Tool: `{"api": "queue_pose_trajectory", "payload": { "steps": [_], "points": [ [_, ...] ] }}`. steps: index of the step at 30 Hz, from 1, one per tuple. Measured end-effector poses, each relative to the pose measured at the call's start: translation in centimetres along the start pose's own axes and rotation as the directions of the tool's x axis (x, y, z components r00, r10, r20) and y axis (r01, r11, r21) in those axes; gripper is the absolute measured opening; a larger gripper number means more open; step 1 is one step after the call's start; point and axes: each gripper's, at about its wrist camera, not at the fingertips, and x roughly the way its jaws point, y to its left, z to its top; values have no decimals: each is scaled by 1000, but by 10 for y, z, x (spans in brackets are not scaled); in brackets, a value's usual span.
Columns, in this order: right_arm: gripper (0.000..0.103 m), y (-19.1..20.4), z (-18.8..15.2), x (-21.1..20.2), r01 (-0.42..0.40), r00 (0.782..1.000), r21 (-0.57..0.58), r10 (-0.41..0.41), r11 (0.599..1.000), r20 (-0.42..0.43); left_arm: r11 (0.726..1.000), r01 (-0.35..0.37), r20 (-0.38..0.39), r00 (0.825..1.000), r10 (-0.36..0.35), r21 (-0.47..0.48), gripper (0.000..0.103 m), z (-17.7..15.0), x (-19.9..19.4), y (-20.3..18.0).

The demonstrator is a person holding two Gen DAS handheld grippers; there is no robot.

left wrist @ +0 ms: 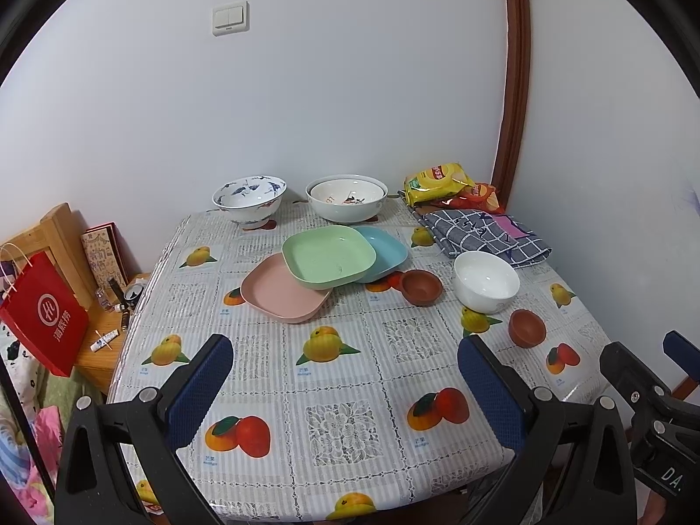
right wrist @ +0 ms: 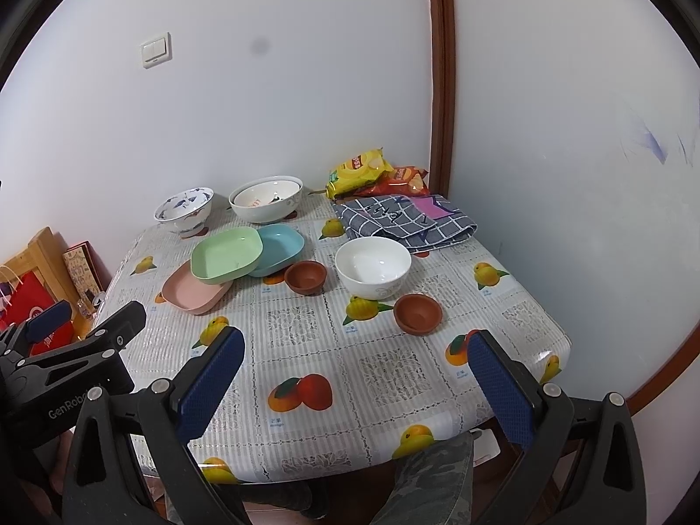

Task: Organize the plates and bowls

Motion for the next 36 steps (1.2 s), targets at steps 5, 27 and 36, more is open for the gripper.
{"api": "queue_pose_trajectory", "payload": {
  "steps": [5,27,36],
  "points": [
    [101,1,0,-1,-3,1000,-1,3,1000,3,1000,0,0,1000,0,1,103,1,1,1],
    [101,3,9,4,10,1000,-11,-10,1000,-1,1000,10,-8,1000,-10,-2,103,6,5,1],
    [101,6,19,15,15,1000,-8,-15,1000,-3,1000,21,-27,999,-21,-5,103,22,26,2]
  ]
}}
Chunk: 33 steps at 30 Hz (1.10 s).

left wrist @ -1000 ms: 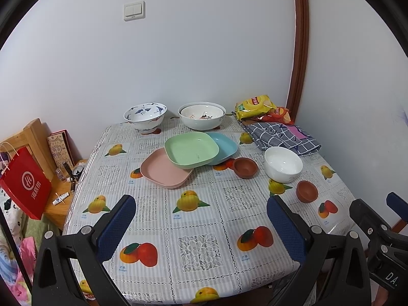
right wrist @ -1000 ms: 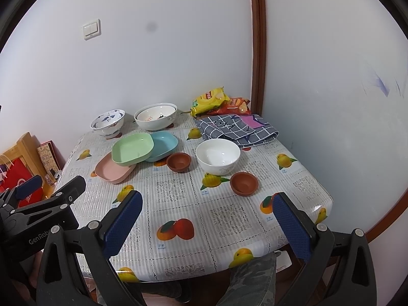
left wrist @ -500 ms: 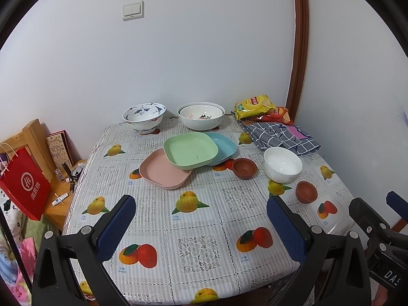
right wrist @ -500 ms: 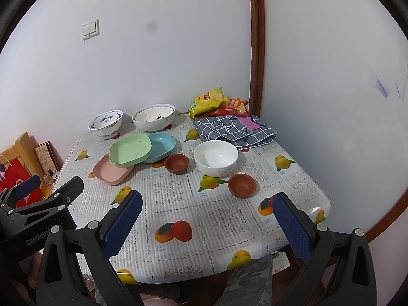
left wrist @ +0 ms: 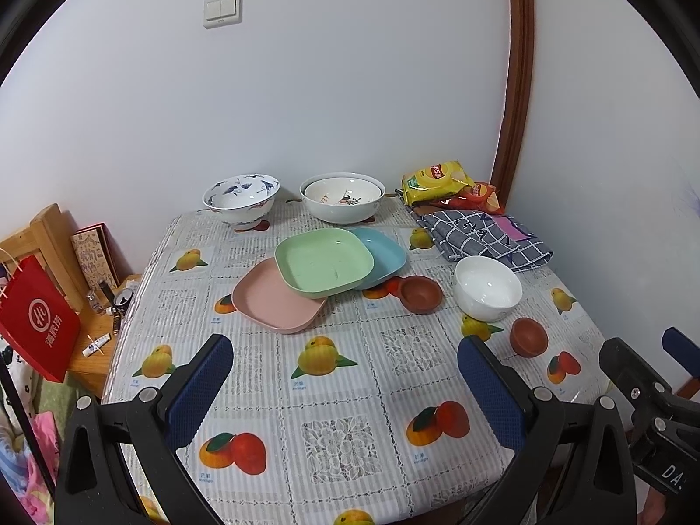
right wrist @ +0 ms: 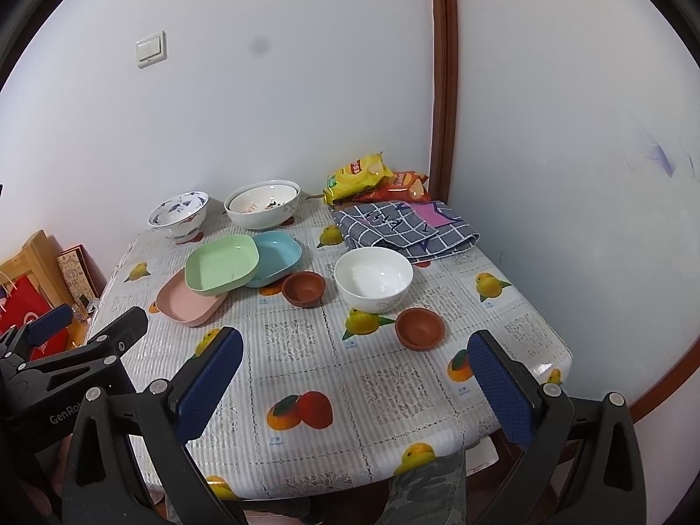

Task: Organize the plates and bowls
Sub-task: 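Move both grippers to the green plate rim and close on it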

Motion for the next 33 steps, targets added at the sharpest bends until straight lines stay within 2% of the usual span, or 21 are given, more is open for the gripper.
{"api": "queue_pose_trajectory", "payload": {
  "steps": [10,13,18,26,33],
  "points": [
    [101,2,15,47,18,997,11,-17,1000,-75,1000,1,-40,999,-2,-19,103,23,39,6],
    [101,4,22,59,24,997,9,-23,1000,-69,1000,-3,-47,999,1,-26,103,31,52,9],
    [101,9,34,86,-23,998,-11,23,1000,-56,999,-14,-64,998,12,-36,103,45,80,16],
    [101,23,51,134,-50,997,-20,48,999,-56,999,-32,-112,993,29,-26,103,60,129,28],
    [99,61,55,192,-24,996,-163,9,986,-89,995,-75,-166,984,63,-65,103,64,179,57]
  ]
}}
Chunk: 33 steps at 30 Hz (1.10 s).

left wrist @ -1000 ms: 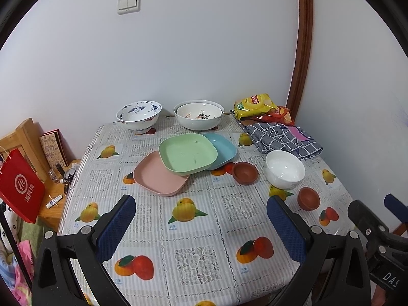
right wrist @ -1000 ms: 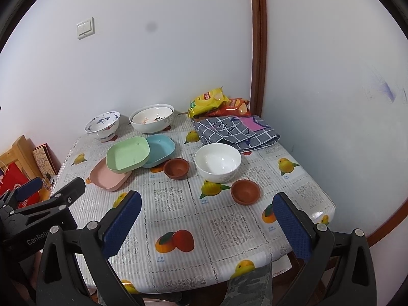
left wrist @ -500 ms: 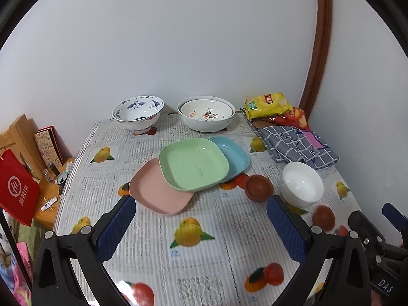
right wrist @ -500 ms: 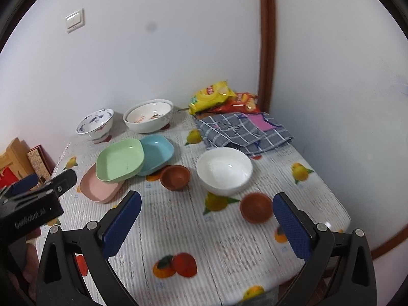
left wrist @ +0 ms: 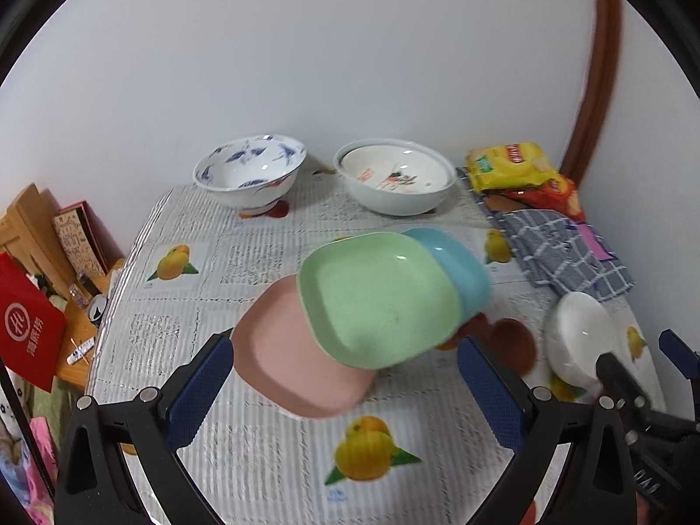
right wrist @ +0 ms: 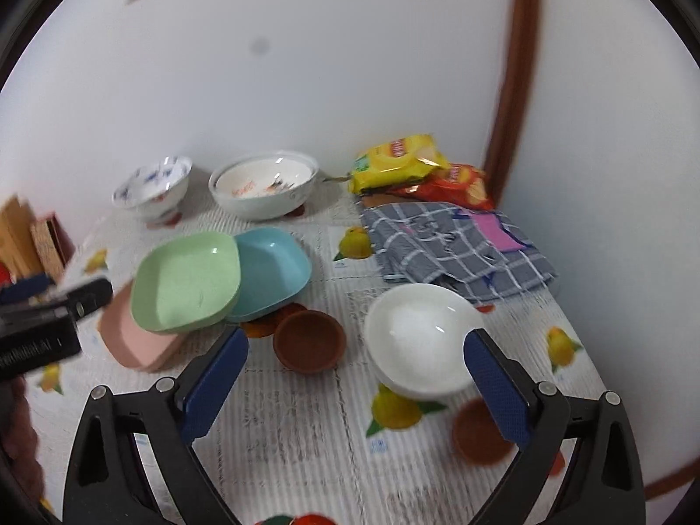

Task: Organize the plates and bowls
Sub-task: 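Move both grippers to the green plate rim and close on it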

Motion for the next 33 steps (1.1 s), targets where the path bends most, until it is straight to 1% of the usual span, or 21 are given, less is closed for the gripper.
{"api": "queue_pose_trajectory", "payload": {
  "steps": [1,3,5,7,9,11,13,14,16,17,18,19,20,22,24,26,29,30,31,32,33],
  "points": [
    [99,8,1,9,3,1000,-28,-3,1000,-14,1000,-4,-7,1000,4,-3,103,1,5,2],
    [99,18,4,23,-25,999,-39,23,999,-41,1000,-12,-24,1000,11,-11,103,4,19,9],
    [99,25,10,40,-75,994,4,75,997,-75,1000,-15,-39,999,14,-17,103,8,32,16],
    [99,31,16,53,-117,989,33,119,993,-92,1000,-21,-50,999,20,-20,101,12,43,21],
    [99,39,24,65,-145,985,42,148,989,-85,999,-26,-60,998,25,-20,99,16,54,25],
    [99,47,31,75,-163,983,38,166,986,-78,999,-24,-73,997,23,-20,95,19,65,27],
    [95,55,37,87,-178,981,33,180,983,-74,999,-25,-88,996,23,-26,92,22,77,29],
    [94,57,38,91,-181,980,35,183,983,-77,999,-24,-95,995,20,-33,89,23,83,31],
    [87,62,40,103,-179,980,43,182,983,-81,998,-18,-114,993,11,-56,84,26,94,34],
    [86,64,41,108,-186,978,49,190,981,-89,998,-13,-121,993,4,-67,82,27,98,35],
    [82,65,42,116,-190,975,61,196,980,-106,997,-7,-127,992,-3,-80,81,28,104,37],
    [78,65,42,120,-195,972,72,202,978,-117,996,-3,-131,991,-8,-84,77,29,107,37],
    [75,66,42,126,-205,969,83,214,975,-126,996,0,-135,991,-12,-87,76,29,110,38],
    [66,69,41,135,-225,961,93,237,970,-141,996,1,-136,991,-13,-88,74,30,116,38],
    [62,73,39,142,-226,959,89,238,970,-153,996,7,-139,990,-19,-85,72,30,120,38],
    [60,75,37,148,-228,958,90,239,970,-157,997,9,-146,989,-21,-82,66,30,125,36],
    [56,75,35,155,-235,955,101,249,967,-161,997,13,-158,987,-25,-75,61,29,131,34],
    [53,76,35,157,-237,954,101,252,966,-164,997,15,-160,987,-27,-73,58,29,133,34],
    [47,77,35,158,-241,952,99,255,966,-167,997,18,-162,986,-30,-74,53,28,134,34],
    [44,77,35,160,-245,950,99,259,964,-174,997,22,-166,986,-35,-78,52,27,135,35],
    [39,78,34,162,-248,948,100,262,964,-178,996,26,-170,985,-40,-80,51,27,137,35]
  ]
}}
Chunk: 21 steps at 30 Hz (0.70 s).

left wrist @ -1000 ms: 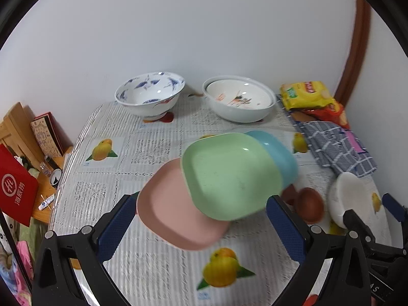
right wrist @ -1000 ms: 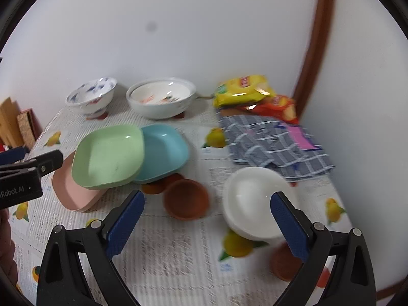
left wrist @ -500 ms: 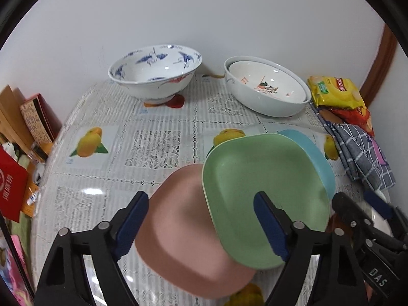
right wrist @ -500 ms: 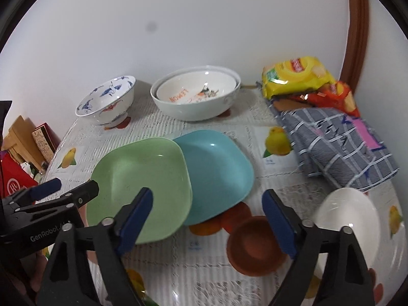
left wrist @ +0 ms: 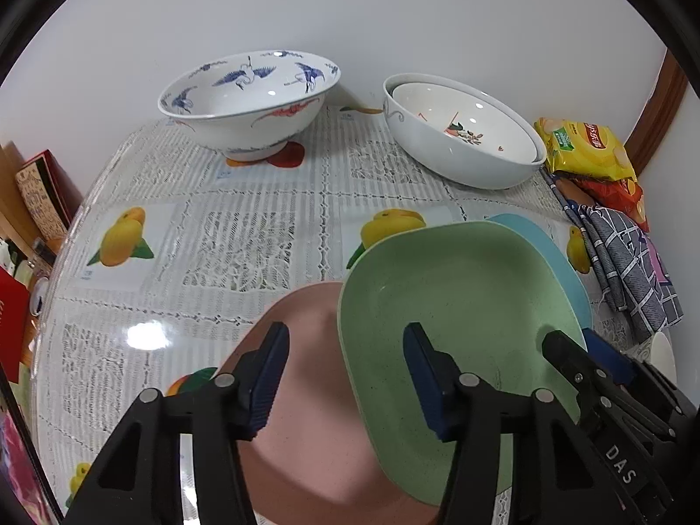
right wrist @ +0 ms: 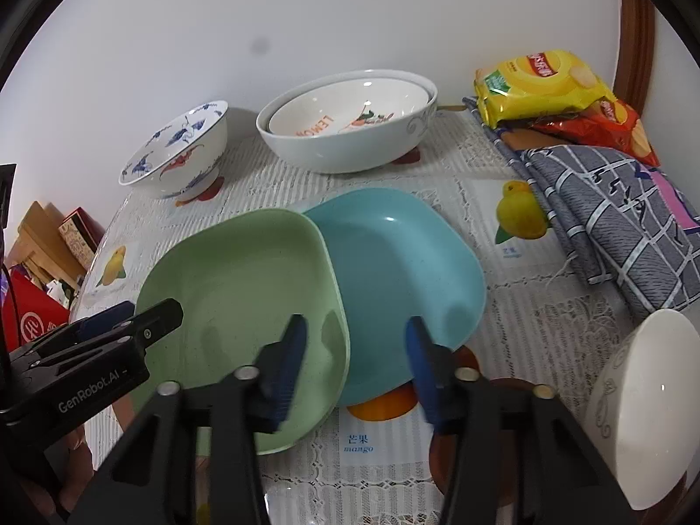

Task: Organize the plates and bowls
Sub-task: 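Move both grippers to the green plate rim and close on it, then lift the green plate with both grippers and carry it over the pink plate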

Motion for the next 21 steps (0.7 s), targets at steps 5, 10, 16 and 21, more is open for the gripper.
{"api": "queue_pose_trajectory", "payload": {
  "steps": [5,10,16,21],
  "points": [
    [20,-1,-2,10,-13,1000,16,13,1000,-17,1000,16,-18,1000,-16,3,33,-1,7,0],
    [11,1,-3,9,-46,999,17,46,999,-13,999,35,-12,999,-35,2,15,-3,5,-4],
    [9,2,-5,-2,-24,1000,8,24,1000,10,999,45,4,999,-45,-20,8,-5,-7,-1],
    [9,3,-8,-26,-19,999,11,18,1000,46,999,51,32,998,-51,-13,8,-8,-29,-6]
  ]
}}
